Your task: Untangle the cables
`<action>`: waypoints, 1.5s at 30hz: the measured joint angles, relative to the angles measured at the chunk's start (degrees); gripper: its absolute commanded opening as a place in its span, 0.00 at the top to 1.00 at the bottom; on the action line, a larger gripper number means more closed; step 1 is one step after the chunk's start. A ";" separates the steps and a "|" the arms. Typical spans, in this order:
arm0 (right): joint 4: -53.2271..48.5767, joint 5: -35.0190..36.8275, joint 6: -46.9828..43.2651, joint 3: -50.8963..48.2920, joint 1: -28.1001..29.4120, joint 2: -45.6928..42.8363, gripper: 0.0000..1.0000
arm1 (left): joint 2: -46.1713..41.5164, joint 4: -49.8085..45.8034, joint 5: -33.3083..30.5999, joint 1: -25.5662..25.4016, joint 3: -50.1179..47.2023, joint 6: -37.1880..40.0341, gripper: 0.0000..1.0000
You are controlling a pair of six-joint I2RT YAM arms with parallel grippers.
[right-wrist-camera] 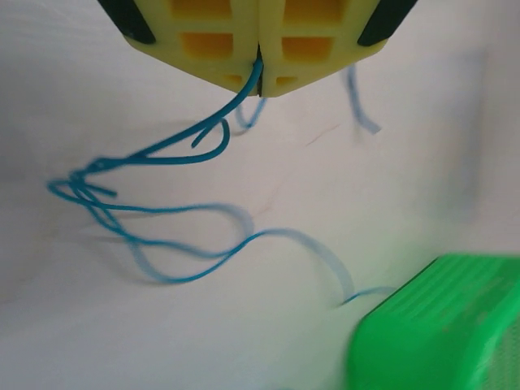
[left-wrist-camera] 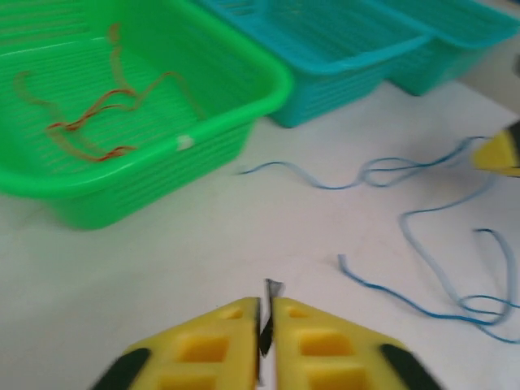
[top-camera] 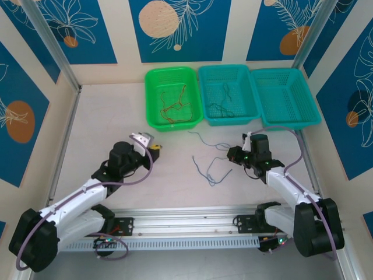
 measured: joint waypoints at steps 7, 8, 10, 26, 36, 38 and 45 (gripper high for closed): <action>-3.45 -9.81 -12.81 10.78 13.53 -5.07 0.98 | 1.25 0.76 7.34 -2.62 1.20 8.33 0.34; -4.35 -10.82 -15.08 13.29 15.50 -5.75 0.98 | 1.22 0.74 7.58 -2.64 1.57 10.03 0.32; -5.86 -12.48 -18.64 17.40 18.49 -6.38 0.98 | 1.22 0.79 7.67 -2.64 2.05 12.66 0.28; -12.79 -16.74 -27.56 26.40 25.92 -3.32 0.99 | 16.59 11.85 17.86 -4.48 2.19 12.83 0.13; -13.66 -8.50 -27.63 26.49 26.14 -4.37 1.00 | 26.25 18.88 27.65 -11.32 6.36 8.39 0.18; -13.64 -6.25 -27.61 26.38 25.86 -5.25 1.00 | 26.25 19.02 28.44 -12.20 6.32 8.28 0.19; -12.20 -1.73 -24.70 23.69 22.23 -9.05 1.00 | 26.21 17.97 28.55 -12.57 4.70 8.35 0.24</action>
